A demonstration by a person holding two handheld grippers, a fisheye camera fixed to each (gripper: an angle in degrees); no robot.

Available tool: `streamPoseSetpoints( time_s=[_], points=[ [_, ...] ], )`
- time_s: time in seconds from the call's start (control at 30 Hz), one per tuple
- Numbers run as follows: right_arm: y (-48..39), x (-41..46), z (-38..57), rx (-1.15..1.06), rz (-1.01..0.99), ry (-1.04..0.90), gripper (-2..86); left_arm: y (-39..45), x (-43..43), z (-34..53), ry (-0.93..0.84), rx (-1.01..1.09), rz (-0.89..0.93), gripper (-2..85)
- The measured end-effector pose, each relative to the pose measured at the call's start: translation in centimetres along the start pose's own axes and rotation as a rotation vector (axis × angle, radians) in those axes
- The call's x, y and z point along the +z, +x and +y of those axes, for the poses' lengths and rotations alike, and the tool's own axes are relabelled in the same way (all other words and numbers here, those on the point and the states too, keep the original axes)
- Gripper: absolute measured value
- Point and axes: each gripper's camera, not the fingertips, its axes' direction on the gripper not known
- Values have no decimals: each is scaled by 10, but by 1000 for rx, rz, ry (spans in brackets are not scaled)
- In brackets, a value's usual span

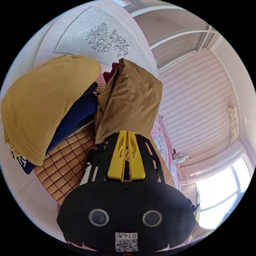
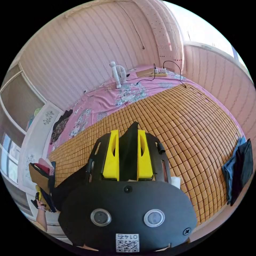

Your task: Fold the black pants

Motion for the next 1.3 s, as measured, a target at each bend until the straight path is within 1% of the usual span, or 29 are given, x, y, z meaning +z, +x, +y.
streamPoseSetpoints(
  time_s=[0.03, 0.07, 0.1, 0.17, 0.23, 0.3, 0.33, 0.4, 0.43, 0.47, 0.5, 0.53, 0.6, 0.7, 0.8, 0.87, 0.93, 1.0, 1.07, 1.13, 1.17, 1.2, 1.23, 1.3],
  points=[
    [-2, 13, 4, -13, 30, -5, 107, 6, 2, 3, -10, 23, 17, -10],
    [-2, 26, 11, -44, 106, -22, 107, 19, 8, 11, -46, 80, 27, -10],
    [-1, 34, 15, -58, 148, -39, 107, 32, 14, 20, -96, 141, 4, -10],
    [7, 65, 32, -99, 278, -165, 102, 52, 25, 38, -168, 243, -51, -10],
    [12, 84, 44, -107, 342, -218, 102, 73, 44, 59, -283, 349, -104, -10],
    [14, 100, 52, -112, 394, -263, 101, 103, 73, 92, -419, 506, -228, -10],
    [15, 108, 54, -119, 417, -286, 101, 109, 81, 100, -450, 535, -274, -10],
    [9, 110, 56, -176, 453, -274, 88, 123, 118, 129, -606, 627, -493, -10],
    [5, 112, 55, -220, 469, -283, 73, 125, 126, 135, -647, 648, -526, -10],
    [2, 112, 55, -255, 452, -306, 50, 137, 127, 142, -591, 739, -536, -10],
    [1, 111, 55, -267, 450, -320, 34, 147, 133, 149, -612, 825, -576, -10],
    [3, 107, 57, -279, 436, -345, 14, 152, 136, 153, -623, 861, -598, -10],
    [13, 91, 66, -263, 394, -338, 4, 169, 145, 162, -666, 958, -630, -10],
    [43, 45, 99, -196, 340, -278, -1, 183, 150, 165, -709, 972, -623, -10],
    [71, -13, 146, -181, 312, -237, 0, 194, 148, 165, -694, 917, -644, -10],
    [93, -57, 181, -139, 286, -206, 5, 205, 141, 167, -673, 904, -609, -10],
    [108, -81, 203, -102, 286, -199, 11, 220, 133, 173, -656, 914, -548, -10],
    [120, -98, 218, -86, 315, -189, 15, 246, 125, 183, -618, 956, -484, -9],
    [137, -114, 229, -26, 355, -148, 18, 269, 120, 189, -574, 981, -434, -9],
    [152, -117, 233, 23, 334, -146, 26, 294, 115, 196, -520, 991, -291, -7],
    [161, -116, 236, 58, 337, -134, 35, 311, 115, 203, -511, 995, -174, -4],
    [165, -115, 237, 78, 336, -133, 47, 328, 121, 215, -539, 1013, -81, 0],
    [175, -111, 239, 129, 326, -142, 69, 337, 127, 222, -563, 1031, -44, 8],
    [186, -103, 244, 180, 278, -154, 80, 372, 155, 257, -663, 1118, 58, 40]
  ],
)
